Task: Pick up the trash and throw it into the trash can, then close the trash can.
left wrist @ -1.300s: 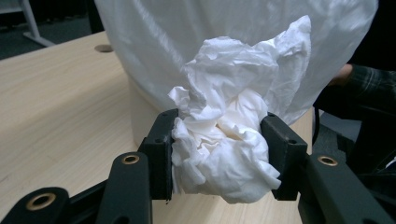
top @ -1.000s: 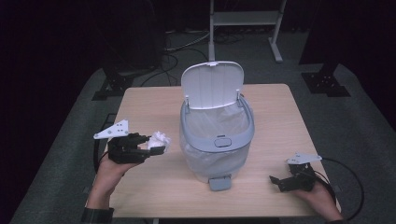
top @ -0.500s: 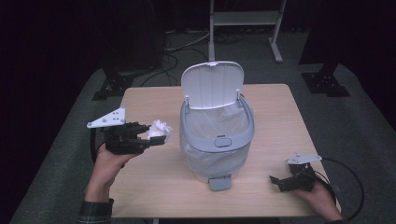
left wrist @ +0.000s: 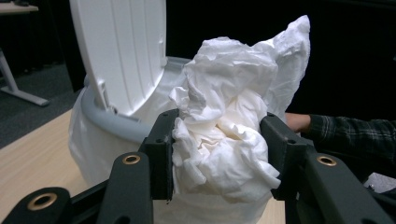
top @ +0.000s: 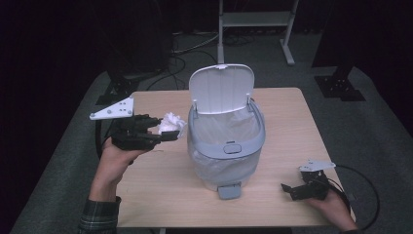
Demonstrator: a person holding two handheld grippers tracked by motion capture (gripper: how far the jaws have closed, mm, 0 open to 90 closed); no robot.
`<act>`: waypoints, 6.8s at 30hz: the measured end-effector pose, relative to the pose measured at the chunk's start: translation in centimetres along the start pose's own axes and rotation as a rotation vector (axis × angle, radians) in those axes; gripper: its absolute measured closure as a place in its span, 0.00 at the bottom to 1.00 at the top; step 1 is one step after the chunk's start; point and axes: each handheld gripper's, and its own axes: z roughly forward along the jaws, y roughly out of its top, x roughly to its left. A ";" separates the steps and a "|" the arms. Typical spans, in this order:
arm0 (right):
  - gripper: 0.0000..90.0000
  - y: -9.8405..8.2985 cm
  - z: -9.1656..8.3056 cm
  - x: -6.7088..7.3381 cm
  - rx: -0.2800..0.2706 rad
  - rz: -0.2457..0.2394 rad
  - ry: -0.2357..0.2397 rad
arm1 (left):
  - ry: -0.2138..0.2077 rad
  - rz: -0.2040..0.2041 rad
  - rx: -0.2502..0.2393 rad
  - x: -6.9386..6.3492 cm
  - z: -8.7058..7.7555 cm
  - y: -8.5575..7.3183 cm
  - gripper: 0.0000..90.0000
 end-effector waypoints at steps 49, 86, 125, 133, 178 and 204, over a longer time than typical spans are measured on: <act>0.00 0.0 0.0 0.0 0.000 0.000 0.000 | -0.086 0.049 0.027 0.9 9.7 6.0 0.58; 0.00 0.0 0.0 0.0 0.000 0.000 0.000 | -0.013 0.050 0.040 1.3 8.6 4.7 0.45; 0.00 0.0 0.0 0.0 0.000 0.000 0.000 | 0.272 0.001 -0.015 7.5 3.0 3.4 1.00; 0.00 0.0 0.0 0.0 0.000 0.000 0.000 | 0.275 -0.018 -0.035 9.1 4.1 3.5 1.00; 0.00 0.0 0.0 0.0 0.000 0.000 0.000 | 0.066 0.030 -0.034 4.2 5.0 2.4 0.98; 0.00 0.0 0.0 0.0 0.000 0.000 0.000 | -0.046 0.063 0.116 -0.8 8.5 1.8 0.97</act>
